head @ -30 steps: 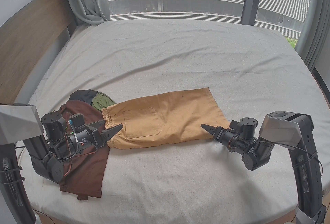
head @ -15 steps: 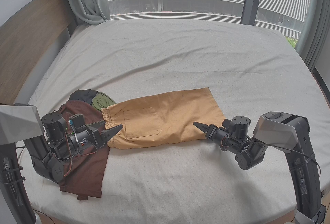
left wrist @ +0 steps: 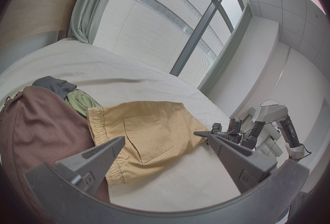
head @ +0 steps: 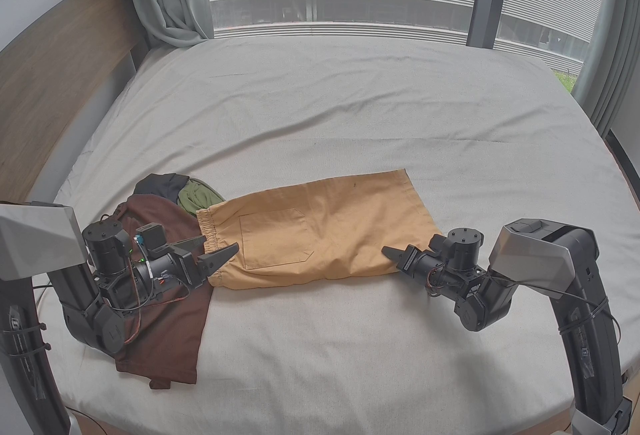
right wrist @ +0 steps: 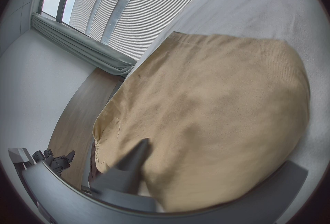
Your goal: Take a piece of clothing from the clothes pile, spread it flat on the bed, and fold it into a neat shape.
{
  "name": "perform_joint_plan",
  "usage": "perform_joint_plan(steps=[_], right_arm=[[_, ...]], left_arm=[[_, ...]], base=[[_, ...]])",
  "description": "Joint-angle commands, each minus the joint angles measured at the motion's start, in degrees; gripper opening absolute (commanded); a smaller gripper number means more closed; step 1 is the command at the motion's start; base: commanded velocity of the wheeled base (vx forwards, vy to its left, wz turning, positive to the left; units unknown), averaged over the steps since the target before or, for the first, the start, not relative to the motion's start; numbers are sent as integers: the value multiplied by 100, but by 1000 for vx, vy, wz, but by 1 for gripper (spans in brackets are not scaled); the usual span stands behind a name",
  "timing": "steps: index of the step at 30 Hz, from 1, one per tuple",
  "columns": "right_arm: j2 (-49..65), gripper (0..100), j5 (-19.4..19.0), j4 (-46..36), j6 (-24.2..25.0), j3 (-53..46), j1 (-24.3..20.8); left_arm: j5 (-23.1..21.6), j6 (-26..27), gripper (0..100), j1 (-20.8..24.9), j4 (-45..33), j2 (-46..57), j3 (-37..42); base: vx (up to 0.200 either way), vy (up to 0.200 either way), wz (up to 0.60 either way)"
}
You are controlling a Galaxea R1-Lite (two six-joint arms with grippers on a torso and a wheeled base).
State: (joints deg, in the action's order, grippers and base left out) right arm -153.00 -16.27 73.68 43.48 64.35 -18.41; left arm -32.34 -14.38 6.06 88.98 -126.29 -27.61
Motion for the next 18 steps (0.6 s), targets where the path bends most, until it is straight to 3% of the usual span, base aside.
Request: perform_joint_plan(steps=[1,11,18], right_arm=[[25,0,1,50,-7,-19,4],[579,0,10,111,-33,-758,13],[1335,0,37,68,-138,-1839,21]], left_arm=[[0,-3,100,1,5,-44,10],[-27,-12,100,1,5,-80,10],[-150,-38,100,-8,5,-132,-25]], base=[[0,0,0],[0,0,0],[0,0,0]])
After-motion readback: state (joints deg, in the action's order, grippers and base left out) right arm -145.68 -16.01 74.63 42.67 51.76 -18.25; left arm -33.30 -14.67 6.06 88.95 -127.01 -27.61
